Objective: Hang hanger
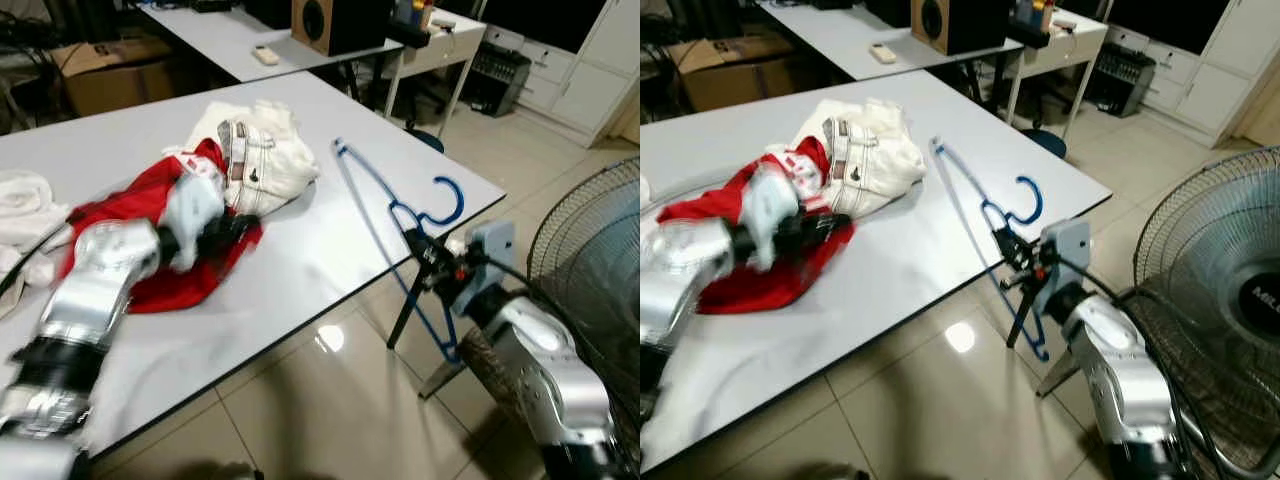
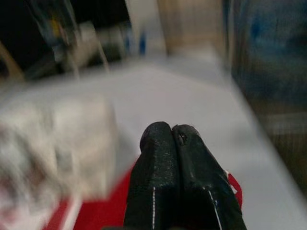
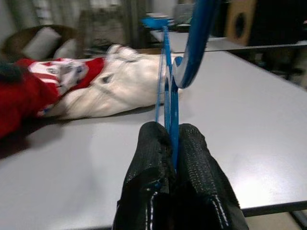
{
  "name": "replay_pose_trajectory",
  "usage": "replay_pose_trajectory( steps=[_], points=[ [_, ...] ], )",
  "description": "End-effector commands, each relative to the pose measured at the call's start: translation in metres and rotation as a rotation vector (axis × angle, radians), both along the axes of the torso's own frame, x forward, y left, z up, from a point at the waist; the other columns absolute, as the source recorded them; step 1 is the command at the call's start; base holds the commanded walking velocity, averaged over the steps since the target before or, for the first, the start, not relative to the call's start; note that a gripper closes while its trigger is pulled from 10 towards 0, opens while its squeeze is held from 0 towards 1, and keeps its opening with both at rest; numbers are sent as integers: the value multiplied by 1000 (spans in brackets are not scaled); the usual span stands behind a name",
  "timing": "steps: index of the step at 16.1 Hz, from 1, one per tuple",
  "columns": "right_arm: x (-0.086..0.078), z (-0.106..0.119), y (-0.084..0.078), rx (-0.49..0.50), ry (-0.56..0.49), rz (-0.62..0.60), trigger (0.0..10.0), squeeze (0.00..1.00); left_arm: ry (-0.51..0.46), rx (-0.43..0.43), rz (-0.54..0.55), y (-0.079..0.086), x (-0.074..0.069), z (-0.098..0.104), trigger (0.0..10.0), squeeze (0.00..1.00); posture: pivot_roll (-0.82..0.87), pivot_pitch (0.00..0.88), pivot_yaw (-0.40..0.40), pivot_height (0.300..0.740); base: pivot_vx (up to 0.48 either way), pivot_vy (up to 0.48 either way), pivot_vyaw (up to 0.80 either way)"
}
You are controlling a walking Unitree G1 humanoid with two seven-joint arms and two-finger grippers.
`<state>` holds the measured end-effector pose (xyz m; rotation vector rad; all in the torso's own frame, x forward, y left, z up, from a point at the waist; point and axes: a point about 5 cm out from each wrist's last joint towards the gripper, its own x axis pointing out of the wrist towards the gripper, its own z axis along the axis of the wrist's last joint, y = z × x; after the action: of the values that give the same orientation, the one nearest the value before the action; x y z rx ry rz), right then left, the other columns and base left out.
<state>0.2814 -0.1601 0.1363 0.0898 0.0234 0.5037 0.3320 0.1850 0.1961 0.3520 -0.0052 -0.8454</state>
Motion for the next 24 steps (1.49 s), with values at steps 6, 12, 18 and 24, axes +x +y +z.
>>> replay_pose_trajectory(
  steps=[6,12,18,24],
  points=[
    [5,15,-12,40,-98,-104,10000,0,-191,-271,172,21,19,68,0,0,-26,0,-21,740,0,0,0],
    [-9,16,-6,69,-99,57,10000,0,-72,-164,151,32,-1,28,0,0,-26,0,-29,740,0,0,0],
    [-32,15,-10,10,-22,338,10000,0,-107,-393,32,38,-5,70,0,0,-30,0,-28,740,0,0,0],
    [-47,17,3,32,30,506,10000,0,-171,-561,54,45,-3,99,0,0,-35,0,-34,740,0,0,0]
  ],
)
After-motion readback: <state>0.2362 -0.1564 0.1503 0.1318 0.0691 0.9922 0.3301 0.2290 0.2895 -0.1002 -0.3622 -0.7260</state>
